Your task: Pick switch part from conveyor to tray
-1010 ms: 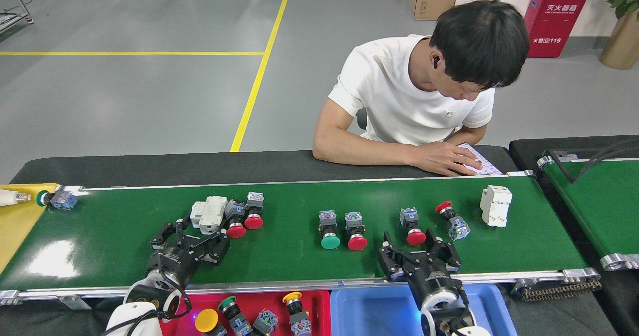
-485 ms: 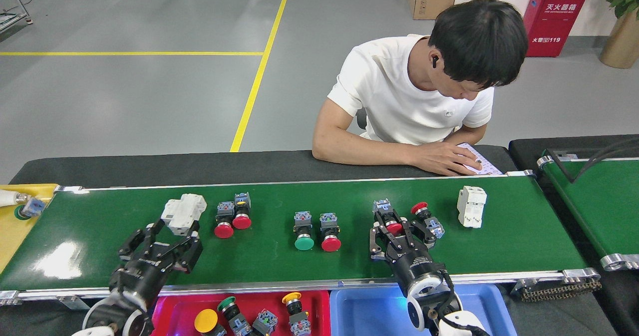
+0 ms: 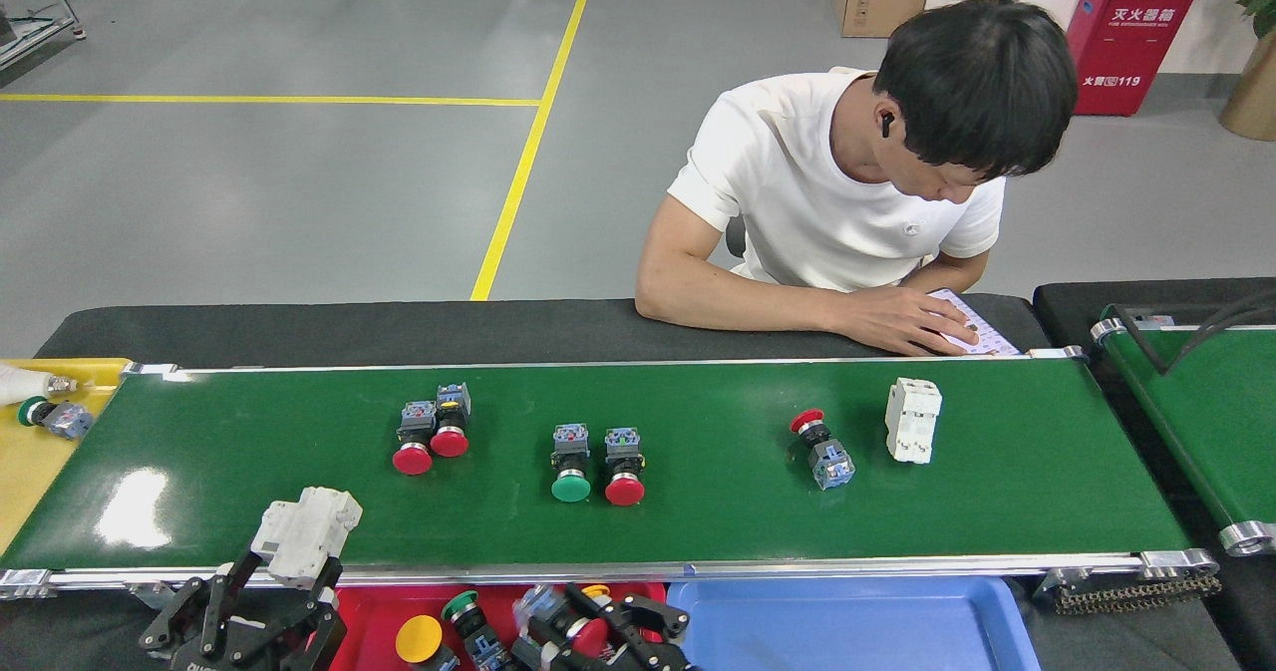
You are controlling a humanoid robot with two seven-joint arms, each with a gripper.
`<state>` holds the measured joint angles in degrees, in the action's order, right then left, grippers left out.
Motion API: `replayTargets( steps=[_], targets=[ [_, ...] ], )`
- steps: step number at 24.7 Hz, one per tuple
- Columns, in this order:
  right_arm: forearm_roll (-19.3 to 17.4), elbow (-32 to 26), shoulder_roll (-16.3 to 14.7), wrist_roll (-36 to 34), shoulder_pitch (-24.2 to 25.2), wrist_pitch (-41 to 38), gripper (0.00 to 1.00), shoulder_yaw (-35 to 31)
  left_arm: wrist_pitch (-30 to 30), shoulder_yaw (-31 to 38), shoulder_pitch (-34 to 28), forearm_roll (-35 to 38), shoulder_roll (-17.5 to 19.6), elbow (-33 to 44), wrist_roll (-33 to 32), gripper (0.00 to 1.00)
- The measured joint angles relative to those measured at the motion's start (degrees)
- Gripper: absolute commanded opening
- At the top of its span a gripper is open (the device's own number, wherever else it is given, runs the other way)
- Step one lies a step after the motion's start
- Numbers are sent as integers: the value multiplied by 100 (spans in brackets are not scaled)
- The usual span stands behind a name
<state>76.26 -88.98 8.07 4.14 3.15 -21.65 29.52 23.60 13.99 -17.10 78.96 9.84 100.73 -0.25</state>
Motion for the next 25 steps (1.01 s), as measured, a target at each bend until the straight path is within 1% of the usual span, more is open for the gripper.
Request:
replayTargets(
  steps=[4,5,8,10,12,14,16,18,20,22,24,25],
  targets=[
    [0,-17,4,32,-71,-24,98,-21,78,0,1,-16,-2,24,-4,10],
    [0,-62,5,33,-82,63,98,-131,131,0,1,-18,-2,25,-8,10],
    [1,-257,-43,41,-228,579,98,-768,344,-48,67,-18,-2,25,-14,10],
    [1,-392,-195,53,-317,894,98,-1233,489,-109,174,-5,2,25,-12,10],
    [0,-505,-437,30,-325,1114,98,-1940,624,-369,347,90,44,25,-12,10],
    [-1,-521,-590,-5,-324,1203,98,-2597,762,-858,517,296,61,25,-12,10],
    [-10,-483,-759,-65,-304,1217,98,-3095,941,-1499,800,481,66,25,-15,11],
    [-30,-358,-952,-133,-272,1228,99,-3446,1285,-2202,1111,690,82,26,-19,13],
    [-96,-178,-1040,-187,-256,1233,99,-3699,1630,-2728,1334,1098,62,27,-28,18],
    [-243,-61,-1087,-222,-242,1248,99,-3793,1834,-3326,1442,1672,-79,13,-37,25],
    [-367,-40,-1148,-231,-242,1263,99,-3800,1916,-4026,1474,2289,-363,-105,-64,33],
    [-409,-40,-1159,-231,-242,1263,99,-3804,1925,-4296,1475,2629,-550,-217,-84,44]
  ],
)
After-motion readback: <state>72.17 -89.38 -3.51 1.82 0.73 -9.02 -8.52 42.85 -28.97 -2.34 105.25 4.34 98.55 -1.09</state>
